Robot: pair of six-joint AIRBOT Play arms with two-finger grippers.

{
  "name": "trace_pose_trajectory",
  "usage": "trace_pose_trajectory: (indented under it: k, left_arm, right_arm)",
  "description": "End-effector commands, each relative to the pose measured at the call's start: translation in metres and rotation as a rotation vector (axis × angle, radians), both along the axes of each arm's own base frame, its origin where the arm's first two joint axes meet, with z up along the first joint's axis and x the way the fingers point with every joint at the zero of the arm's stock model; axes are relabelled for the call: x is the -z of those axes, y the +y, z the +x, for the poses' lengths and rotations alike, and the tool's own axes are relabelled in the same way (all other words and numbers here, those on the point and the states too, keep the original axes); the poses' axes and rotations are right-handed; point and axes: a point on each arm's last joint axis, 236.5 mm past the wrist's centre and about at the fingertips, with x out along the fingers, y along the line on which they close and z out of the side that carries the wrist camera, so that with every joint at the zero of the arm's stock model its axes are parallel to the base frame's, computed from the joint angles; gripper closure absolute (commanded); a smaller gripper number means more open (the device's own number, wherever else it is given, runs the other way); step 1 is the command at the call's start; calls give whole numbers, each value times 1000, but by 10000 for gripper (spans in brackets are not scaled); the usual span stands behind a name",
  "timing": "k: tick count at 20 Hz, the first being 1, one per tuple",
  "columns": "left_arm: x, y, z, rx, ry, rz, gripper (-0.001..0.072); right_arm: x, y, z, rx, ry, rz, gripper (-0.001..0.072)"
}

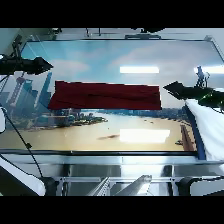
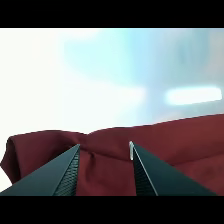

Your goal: Fold the shirts.

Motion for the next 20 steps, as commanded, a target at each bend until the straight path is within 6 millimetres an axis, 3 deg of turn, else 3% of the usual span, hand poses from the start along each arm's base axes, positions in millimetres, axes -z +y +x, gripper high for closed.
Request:
trace_pose_trajectory:
  k: [1,4,6,11,12,13,14,15,17,18,20]
  left_arm:
    - [-13,-8,-11,17,10,-24,366]
    - [-14,-25,-21,73,38,-31,366]
    - [-12,-35,-28,107,60,-36,366]
    - [-10,-56,-41,177,100,-46,365]
    - [-10,-61,-42,191,104,-47,366]
    - [-10,-68,-43,204,106,-47,366]
    - [-9,-77,-44,219,106,-45,365]
    - [-8,-88,-44,239,106,-43,365]
    - [-6,-112,-45,279,106,-34,365]
    - [-4,-124,-45,292,101,-31,365]
    - [4,-151,-44,323,87,-22,366]
  right_arm:
    - [11,6,1,-57,39,-51,61]
    - [34,31,-7,-172,142,-86,61]
    - [40,47,-7,-219,192,-44,61]
    - [65,51,-9,-207,278,5,75]
    - [70,51,-9,-204,288,8,128]
    - [73,52,-7,-202,289,7,283]
    - [75,53,-5,-196,287,5,353]
    - [77,52,0,-171,294,5,360]
    - [78,50,7,-130,306,8,616]
    - [76,50,8,-121,312,16,666]
    - [70,51,10,-127,308,23,691]
